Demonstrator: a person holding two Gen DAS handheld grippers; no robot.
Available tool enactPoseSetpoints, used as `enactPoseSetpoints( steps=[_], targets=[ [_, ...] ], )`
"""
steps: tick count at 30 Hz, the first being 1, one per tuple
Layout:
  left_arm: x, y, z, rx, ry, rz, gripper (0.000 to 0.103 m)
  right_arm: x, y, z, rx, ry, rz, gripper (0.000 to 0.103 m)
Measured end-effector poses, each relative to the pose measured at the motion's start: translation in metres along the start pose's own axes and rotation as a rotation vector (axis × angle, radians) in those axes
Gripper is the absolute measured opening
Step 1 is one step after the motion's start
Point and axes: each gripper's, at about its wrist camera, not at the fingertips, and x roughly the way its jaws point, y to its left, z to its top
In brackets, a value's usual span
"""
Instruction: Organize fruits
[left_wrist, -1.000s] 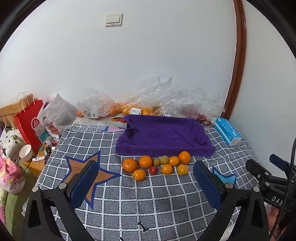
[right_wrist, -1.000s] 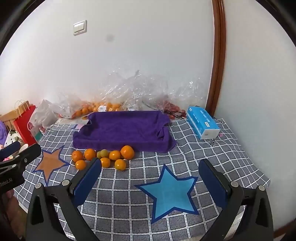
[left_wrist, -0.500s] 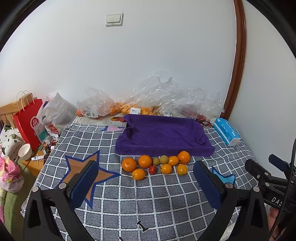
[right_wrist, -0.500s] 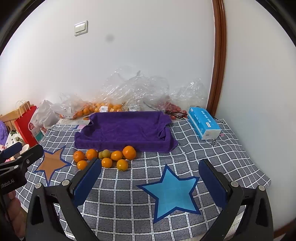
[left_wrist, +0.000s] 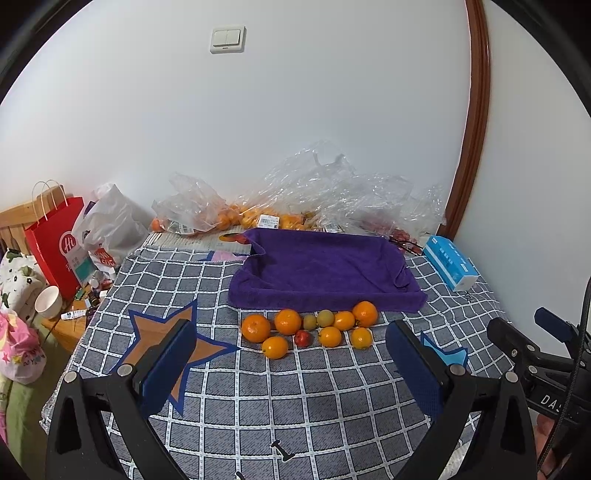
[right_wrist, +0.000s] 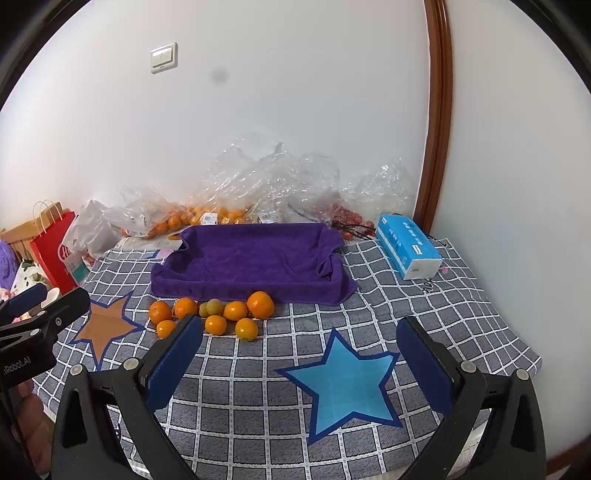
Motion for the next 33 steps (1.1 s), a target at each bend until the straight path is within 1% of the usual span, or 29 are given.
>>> enactPoseSetpoints(
  steps=[33],
  targets=[
    [0.0001, -0.0050, -0.0001, 0.000, -0.003, -0.002, 0.103, -0.0033, 0.0000, -0.0017, 0.000, -0.013, 0.010, 0.103]
  ],
)
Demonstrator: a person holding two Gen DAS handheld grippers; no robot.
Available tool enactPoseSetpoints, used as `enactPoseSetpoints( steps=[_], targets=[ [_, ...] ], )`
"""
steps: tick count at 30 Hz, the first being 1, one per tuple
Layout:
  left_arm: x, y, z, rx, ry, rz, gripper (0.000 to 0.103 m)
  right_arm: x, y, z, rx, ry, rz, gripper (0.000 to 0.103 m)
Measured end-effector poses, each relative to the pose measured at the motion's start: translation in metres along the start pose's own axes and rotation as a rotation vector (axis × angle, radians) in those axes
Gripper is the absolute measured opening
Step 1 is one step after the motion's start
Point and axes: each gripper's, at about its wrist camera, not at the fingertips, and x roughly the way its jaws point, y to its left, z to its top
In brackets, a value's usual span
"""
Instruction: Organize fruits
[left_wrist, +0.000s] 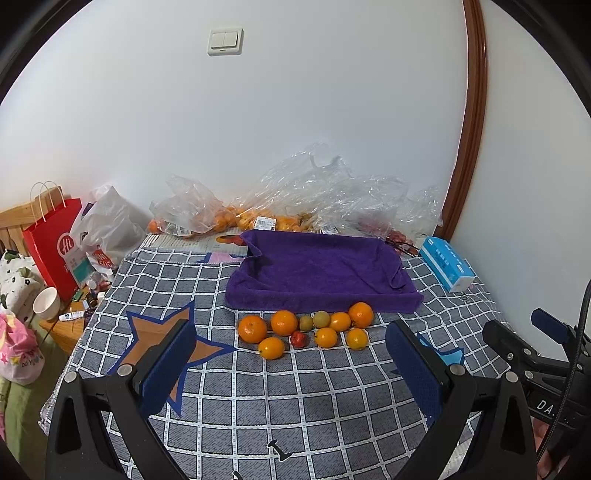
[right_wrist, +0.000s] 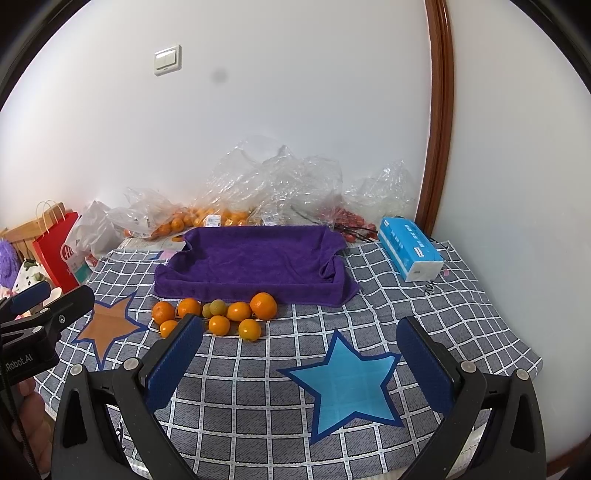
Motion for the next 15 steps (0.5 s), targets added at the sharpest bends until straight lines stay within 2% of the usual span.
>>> enactPoseSetpoints(
  steps=[15],
  targets=[
    [-0.0003, 0.0008, -0.0005, -0.001, 0.000, -0.001, 0.103, -0.0021, 0.0015, -0.0007, -0.002, -0.007, 0.001, 0.103]
  ],
)
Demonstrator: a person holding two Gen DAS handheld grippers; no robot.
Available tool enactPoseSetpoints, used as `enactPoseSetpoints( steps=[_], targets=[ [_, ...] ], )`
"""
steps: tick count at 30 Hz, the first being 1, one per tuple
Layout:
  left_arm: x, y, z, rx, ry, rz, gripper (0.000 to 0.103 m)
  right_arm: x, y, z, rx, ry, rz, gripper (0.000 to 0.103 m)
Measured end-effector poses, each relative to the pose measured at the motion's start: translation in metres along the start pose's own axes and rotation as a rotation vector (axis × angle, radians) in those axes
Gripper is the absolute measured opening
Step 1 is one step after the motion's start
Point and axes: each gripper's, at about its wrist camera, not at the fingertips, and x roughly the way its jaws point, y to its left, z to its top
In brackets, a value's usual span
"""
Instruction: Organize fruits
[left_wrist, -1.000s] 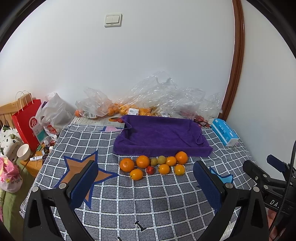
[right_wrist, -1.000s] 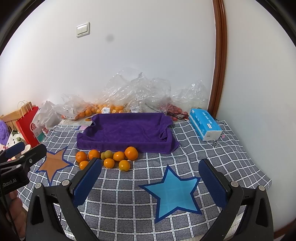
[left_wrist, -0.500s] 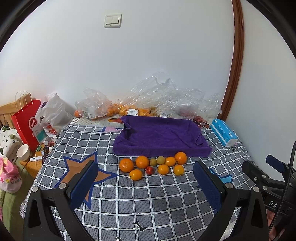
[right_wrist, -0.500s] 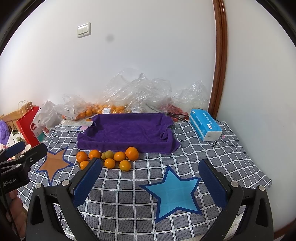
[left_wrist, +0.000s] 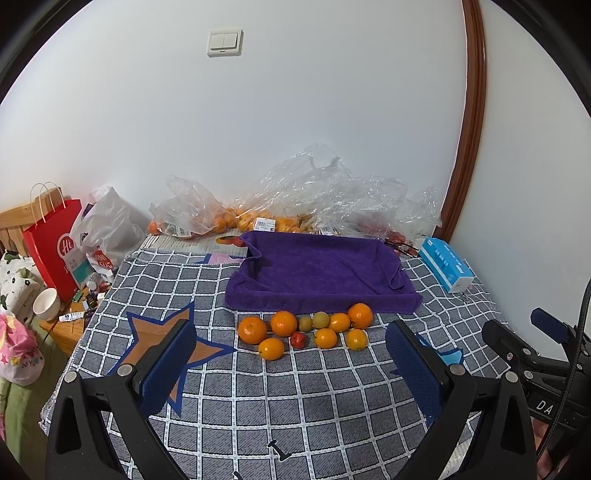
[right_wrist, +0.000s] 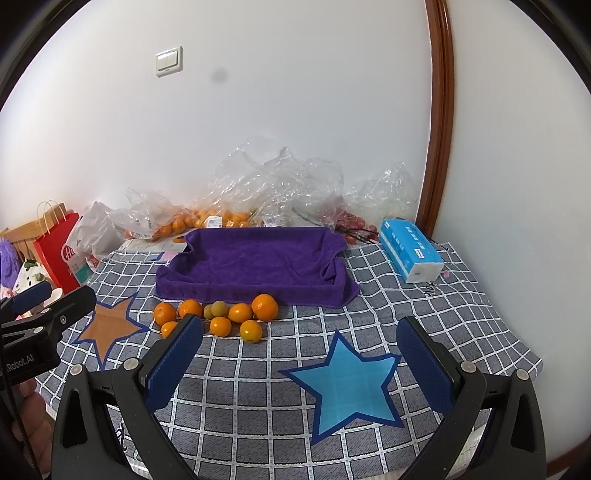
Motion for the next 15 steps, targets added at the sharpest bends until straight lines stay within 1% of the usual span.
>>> enactPoseSetpoints(
  steps=[15],
  targets=[
    [-0.0005, -0.0064, 0.0048, 0.000, -0.004, -0.004, 0.103, -0.0015, -0.0005, 0.0017, 0.000, -0.007, 0.003, 0.103]
  ],
)
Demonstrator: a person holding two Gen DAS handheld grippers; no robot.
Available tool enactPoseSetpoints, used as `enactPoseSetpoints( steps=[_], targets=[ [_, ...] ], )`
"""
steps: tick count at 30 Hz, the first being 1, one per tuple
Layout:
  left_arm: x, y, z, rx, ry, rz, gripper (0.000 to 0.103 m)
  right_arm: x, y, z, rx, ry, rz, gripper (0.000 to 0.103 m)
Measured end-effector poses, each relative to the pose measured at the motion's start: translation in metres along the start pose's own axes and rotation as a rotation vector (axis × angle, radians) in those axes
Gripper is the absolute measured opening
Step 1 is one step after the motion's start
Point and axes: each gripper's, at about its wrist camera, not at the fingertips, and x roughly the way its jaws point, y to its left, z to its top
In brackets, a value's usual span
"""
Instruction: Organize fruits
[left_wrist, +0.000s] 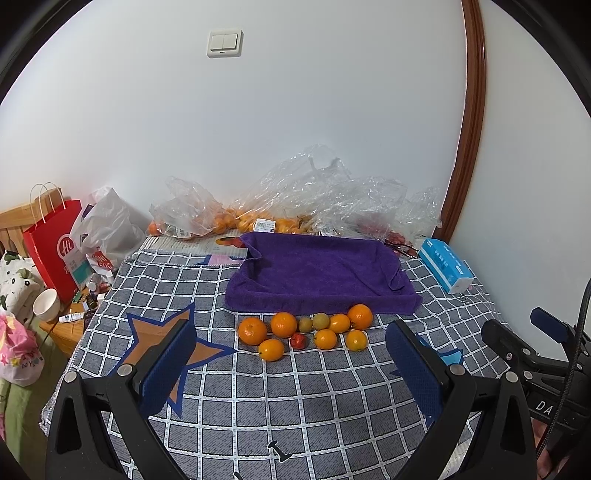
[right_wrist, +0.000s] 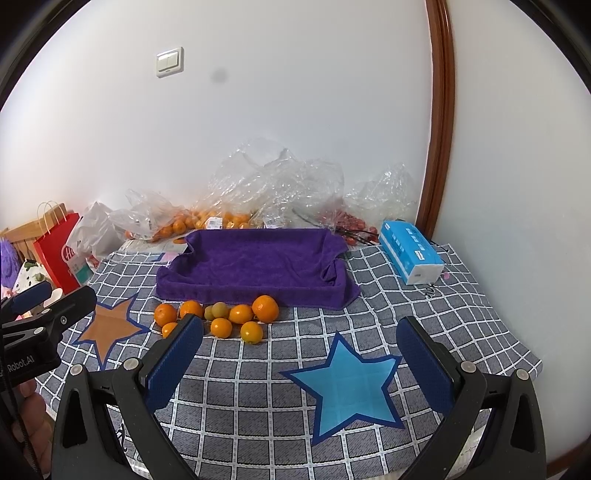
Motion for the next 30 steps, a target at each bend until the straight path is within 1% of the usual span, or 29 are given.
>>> enactPoseSetpoints(
  steps=[10, 16, 20, 22, 27, 29, 30],
  targets=[
    [0.001, 0.001, 0.002, 0.000, -0.003, -0.001, 0.103, 0.005, -0.002, 0.000, 0.014, -0.004, 0.001, 0.103],
    [0.012, 0.007, 0.003, 0.003, 0.006, -0.003, 0.103, 0.016, 0.000, -0.002, 0.002, -0.021, -0.029, 0.103],
    [0.028, 0.012, 0.003, -0.006, 0.028, -0.002, 0.103, 0.033, -0.001, -0.003, 0.012, 0.001, -0.018, 0.103],
    [0.038, 0.017, 0.002, -0.013, 0.043, 0.004, 0.103, 0.043, -0.001, -0.005, 0.010, 0.006, -0.027, 0.103],
    [0.068, 0.028, -0.002, -0.021, 0.089, 0.030, 0.103, 0.076, 0.002, -0.007, 0.001, 0.052, -0.042, 0.103],
    [0.080, 0.034, -0.003, -0.027, 0.108, 0.045, 0.102, 0.088, 0.002, -0.007, 0.005, 0.068, -0.033, 0.103],
    [0.084, 0.037, -0.003, -0.028, 0.115, 0.049, 0.102, 0.096, 0.003, -0.008, 0.008, 0.090, -0.017, 0.103]
  ],
)
